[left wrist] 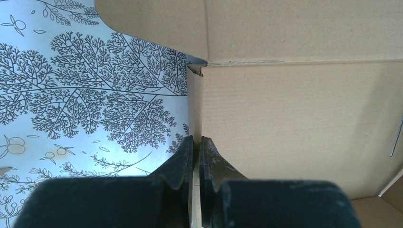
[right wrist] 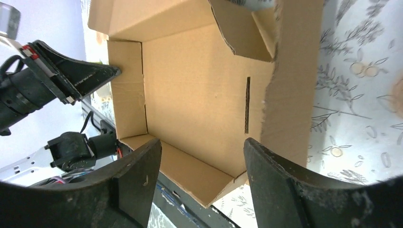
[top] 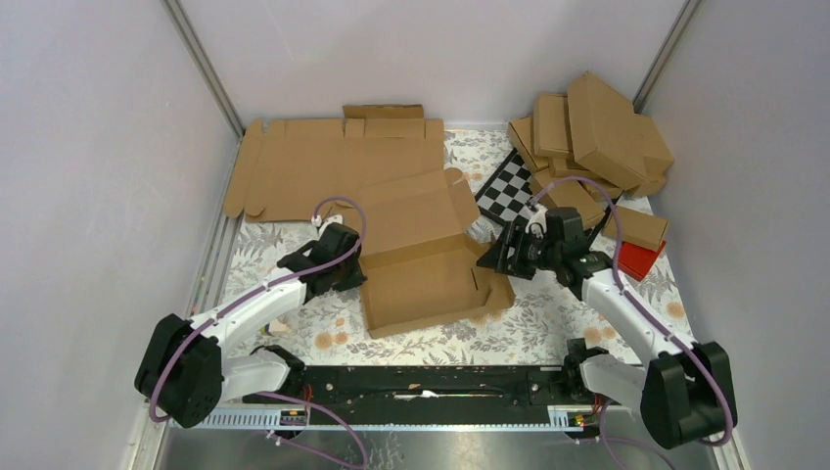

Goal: Fold the paper box

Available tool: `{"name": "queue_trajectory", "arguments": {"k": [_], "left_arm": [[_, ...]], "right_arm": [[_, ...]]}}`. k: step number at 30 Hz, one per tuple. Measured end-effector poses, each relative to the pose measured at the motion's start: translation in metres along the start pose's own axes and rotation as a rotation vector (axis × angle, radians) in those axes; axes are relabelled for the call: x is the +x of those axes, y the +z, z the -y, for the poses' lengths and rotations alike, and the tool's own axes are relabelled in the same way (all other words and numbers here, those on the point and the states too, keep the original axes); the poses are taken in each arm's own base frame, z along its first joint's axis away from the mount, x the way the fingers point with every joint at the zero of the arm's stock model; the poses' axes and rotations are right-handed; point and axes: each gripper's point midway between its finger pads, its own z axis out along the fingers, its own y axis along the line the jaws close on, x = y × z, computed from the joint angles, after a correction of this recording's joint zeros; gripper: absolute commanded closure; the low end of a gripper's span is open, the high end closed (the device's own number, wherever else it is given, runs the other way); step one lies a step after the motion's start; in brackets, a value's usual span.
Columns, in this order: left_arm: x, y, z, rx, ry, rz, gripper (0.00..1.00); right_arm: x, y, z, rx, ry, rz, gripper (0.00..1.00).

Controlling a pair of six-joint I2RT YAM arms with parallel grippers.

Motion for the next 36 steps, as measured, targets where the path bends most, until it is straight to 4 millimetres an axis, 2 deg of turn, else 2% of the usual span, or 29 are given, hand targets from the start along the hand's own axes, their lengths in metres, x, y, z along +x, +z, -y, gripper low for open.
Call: {"name": "queue_trajectory", "arguments": {"k": [5,10,15,18,20,24,30,33,36], "left_arm": [[0.0,0.0,0.0,-0.001,0.0,0.001,1.0],[-0.001,-0.002,0.0,0.004,-0.002,0.007,1.0],[-0.006,-0.009,0.004,0.029,-0.012,0.027,1.0],[-0.007,-0.012,0.007,0.046,-0.021,0.033,1.0],[-0.008,-0.015,0.009,0.057,-0.023,0.034,1.0],[-0.008,-0.018,0.011,0.073,-0.028,0.033,1.0],[-0.006,-0.019,0.014,0.088,-0.038,0.02,1.0],[-0.005,-0.019,0.015,0.092,-0.042,0.016,1.0],[-0.005,-0.018,0.015,0.091,-0.042,0.013,1.0]], "right_arm": [[-0.03,-0.022,-0.002,0.031,-0.046,0.147,0.26],[-0.058,-0.046,0.021,0.161,-0.021,0.311,0.31],[-0.054,-0.038,0.067,0.299,0.099,0.256,0.32],[-0.045,-0.031,0.08,0.284,0.161,0.223,0.29],[-0.038,-0.026,0.079,0.242,0.185,0.211,0.3],[-0.029,-0.017,0.059,0.09,0.224,0.184,0.37],[-0.036,-0.019,0.012,-0.164,0.221,0.157,0.45],[-0.036,-0.021,0.002,-0.219,0.215,0.145,0.49],[-0.033,-0.02,-0.004,-0.244,0.206,0.127,0.5]]}}
